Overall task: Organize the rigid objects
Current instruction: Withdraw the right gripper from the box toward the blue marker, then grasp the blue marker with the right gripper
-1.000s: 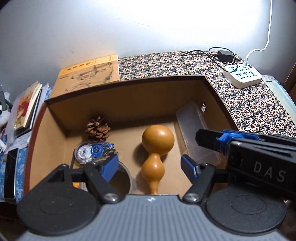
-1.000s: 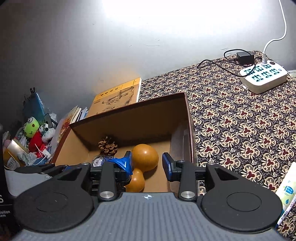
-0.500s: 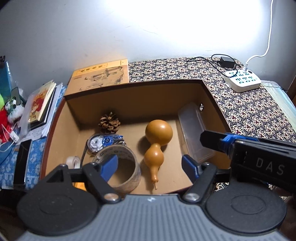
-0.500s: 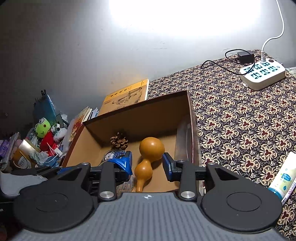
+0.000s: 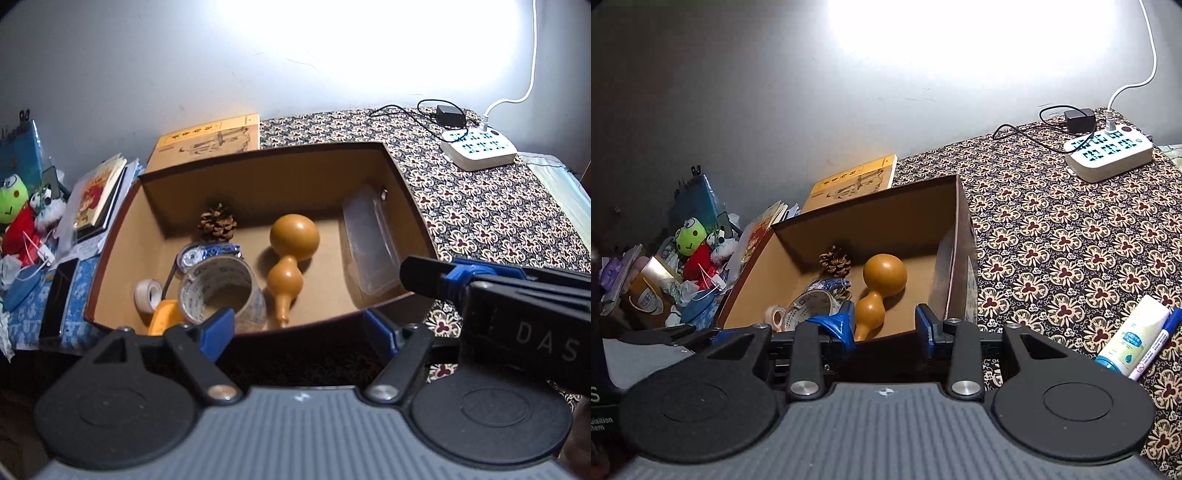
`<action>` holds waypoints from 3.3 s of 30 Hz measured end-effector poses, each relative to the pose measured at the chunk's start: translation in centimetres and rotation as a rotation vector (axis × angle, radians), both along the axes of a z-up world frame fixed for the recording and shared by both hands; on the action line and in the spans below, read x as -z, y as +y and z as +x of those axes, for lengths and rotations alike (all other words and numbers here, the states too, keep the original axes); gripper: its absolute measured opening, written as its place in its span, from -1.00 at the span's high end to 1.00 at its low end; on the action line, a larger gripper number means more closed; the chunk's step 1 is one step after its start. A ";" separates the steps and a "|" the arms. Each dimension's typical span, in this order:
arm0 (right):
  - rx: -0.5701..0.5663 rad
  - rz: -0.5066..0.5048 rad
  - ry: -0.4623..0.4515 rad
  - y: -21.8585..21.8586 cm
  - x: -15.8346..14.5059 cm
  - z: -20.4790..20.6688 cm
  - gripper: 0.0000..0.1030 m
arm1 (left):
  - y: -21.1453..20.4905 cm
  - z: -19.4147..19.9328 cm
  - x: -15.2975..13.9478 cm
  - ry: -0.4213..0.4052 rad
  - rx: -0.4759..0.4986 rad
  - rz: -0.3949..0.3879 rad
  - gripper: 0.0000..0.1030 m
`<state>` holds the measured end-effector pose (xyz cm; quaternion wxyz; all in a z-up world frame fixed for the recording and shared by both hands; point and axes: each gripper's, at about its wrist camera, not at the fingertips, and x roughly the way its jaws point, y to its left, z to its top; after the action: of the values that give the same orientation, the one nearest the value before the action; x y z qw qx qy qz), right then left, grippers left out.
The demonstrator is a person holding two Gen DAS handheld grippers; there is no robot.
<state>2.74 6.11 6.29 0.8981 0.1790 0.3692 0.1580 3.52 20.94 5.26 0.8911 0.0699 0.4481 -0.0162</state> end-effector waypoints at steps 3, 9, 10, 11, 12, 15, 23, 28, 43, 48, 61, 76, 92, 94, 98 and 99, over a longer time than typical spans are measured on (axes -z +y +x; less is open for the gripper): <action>0.001 0.008 0.013 -0.8 0.3 -0.5 0.63 | -1.0 -0.6 0.4 0.010 -0.004 0.010 -0.48; 0.006 0.023 0.046 -2.5 1.3 -1.5 0.63 | -2.6 -1.5 1.1 0.036 -0.008 0.023 -0.48; 0.008 0.025 0.053 -2.8 1.5 -1.7 0.63 | -2.8 -1.7 1.2 0.042 -0.005 0.024 -0.48; 0.008 0.028 0.060 -3.1 1.7 -1.9 0.63 | -3.1 -1.8 1.4 0.045 -0.005 0.028 -0.48; 0.009 0.030 0.067 -3.4 1.8 -2.0 0.63 | -3.3 -1.9 1.6 0.048 -0.004 0.032 -0.49; 0.009 0.033 0.084 -4.2 2.4 -2.5 0.63 | -4.2 -2.3 2.1 0.062 -0.003 0.041 -0.49; 0.003 0.032 0.122 -6.4 3.6 -3.6 0.63 | -6.7 -3.2 3.5 0.090 0.000 0.049 -0.49; 0.009 0.037 0.149 -7.8 4.4 -4.1 0.63 | -8.3 -3.6 4.2 0.105 0.012 0.055 -0.50; 0.059 0.077 0.222 -12.1 7.1 -4.9 0.63 | -12.6 -4.0 6.5 0.165 0.062 0.078 -0.51; 0.086 0.095 0.245 -13.5 7.9 -5.0 0.63 | -13.6 -3.9 7.3 0.188 0.085 0.088 -0.52; 0.179 0.101 0.283 -17.9 9.6 -5.7 0.63 | -14.5 -3.0 8.8 0.236 0.141 0.029 -0.53; 0.332 0.193 0.318 -24.7 10.8 -4.8 0.65 | -20.1 -2.1 8.2 0.163 0.428 -0.174 -0.35; 0.354 0.256 0.318 -27.4 11.5 -4.2 0.68 | -24.0 0.7 11.9 0.168 0.526 -0.106 0.01; 0.352 0.259 0.322 -27.4 11.6 -4.0 0.68 | -24.4 0.8 12.0 0.156 0.533 -0.085 0.05; 0.346 0.274 0.324 -27.3 11.8 -3.5 0.68 | -25.0 0.9 11.8 0.142 0.545 -0.073 0.75; 0.346 0.276 0.324 -27.3 11.8 -3.4 0.67 | -25.1 0.9 11.8 0.143 0.550 -0.072 0.79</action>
<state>-0.65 -21.20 -5.53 0.8080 0.3832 0.4471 0.0203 4.38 -4.20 -6.50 0.8212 0.1558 0.4733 -0.2781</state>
